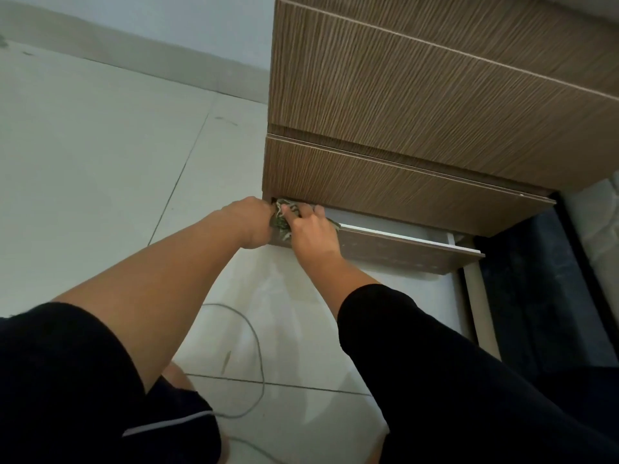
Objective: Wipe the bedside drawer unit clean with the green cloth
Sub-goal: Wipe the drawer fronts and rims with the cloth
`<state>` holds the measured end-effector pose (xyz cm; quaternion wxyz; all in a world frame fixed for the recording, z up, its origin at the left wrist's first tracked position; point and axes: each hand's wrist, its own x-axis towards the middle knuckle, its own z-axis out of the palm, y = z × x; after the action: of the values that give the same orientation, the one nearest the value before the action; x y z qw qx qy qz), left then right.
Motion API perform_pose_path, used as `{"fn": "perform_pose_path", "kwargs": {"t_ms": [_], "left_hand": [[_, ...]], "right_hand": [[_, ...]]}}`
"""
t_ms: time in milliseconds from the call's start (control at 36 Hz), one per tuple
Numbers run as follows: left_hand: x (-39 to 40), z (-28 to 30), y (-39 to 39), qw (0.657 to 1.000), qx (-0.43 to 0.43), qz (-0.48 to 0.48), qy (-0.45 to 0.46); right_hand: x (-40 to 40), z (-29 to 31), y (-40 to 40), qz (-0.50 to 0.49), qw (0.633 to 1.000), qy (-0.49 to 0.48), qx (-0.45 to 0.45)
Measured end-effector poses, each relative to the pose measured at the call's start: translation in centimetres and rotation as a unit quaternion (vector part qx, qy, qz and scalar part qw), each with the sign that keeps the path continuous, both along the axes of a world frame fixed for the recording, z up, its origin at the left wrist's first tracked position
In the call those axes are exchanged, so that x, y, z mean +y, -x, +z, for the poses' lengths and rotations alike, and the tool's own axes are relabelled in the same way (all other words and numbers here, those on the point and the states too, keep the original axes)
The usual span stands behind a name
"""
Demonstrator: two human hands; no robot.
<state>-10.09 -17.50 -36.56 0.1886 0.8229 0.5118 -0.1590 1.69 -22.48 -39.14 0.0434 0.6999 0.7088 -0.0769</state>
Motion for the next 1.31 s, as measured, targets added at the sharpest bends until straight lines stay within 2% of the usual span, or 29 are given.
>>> {"fn": "perform_pose_path", "kwargs": {"t_ms": [444,778,889,1000,1111,1222,1250,1306], "left_hand": [[-3.0,-0.4,-5.5,0.994,-0.001,-0.106,0.02],[-5.8,0.0,-13.6,0.988,-0.001,-0.157,0.017],[-6.4,0.3,-15.7,0.986,0.018,-0.164,0.005],[-6.7,0.1,-16.5,0.986,0.037,-0.162,-0.001],[-6.7,0.2,-16.8,0.986,0.054,-0.156,0.0],[-6.7,-0.1,-16.8,0.99,0.05,-0.135,-0.006],[-6.8,-0.2,-16.9,0.991,0.045,-0.124,-0.011],[-7.0,-0.1,-16.9,0.994,0.032,-0.103,-0.024]], "right_hand": [[-4.9,-0.1,-11.1,-0.09,0.996,-0.011,-0.007],[-8.4,-0.1,-20.8,-0.248,0.967,-0.032,0.042],[-9.3,-0.4,-23.7,-0.276,0.959,-0.06,0.026],[-9.4,-0.4,-25.2,-0.335,0.936,-0.082,0.066],[-9.8,-0.8,-25.4,-0.347,0.92,-0.111,0.147],[-10.0,-1.3,-25.6,-0.421,0.875,-0.15,0.186],[-10.0,-1.2,-25.5,-0.461,0.852,-0.16,0.188],[-10.5,-0.9,-25.3,-0.577,0.764,-0.162,0.241]]}}
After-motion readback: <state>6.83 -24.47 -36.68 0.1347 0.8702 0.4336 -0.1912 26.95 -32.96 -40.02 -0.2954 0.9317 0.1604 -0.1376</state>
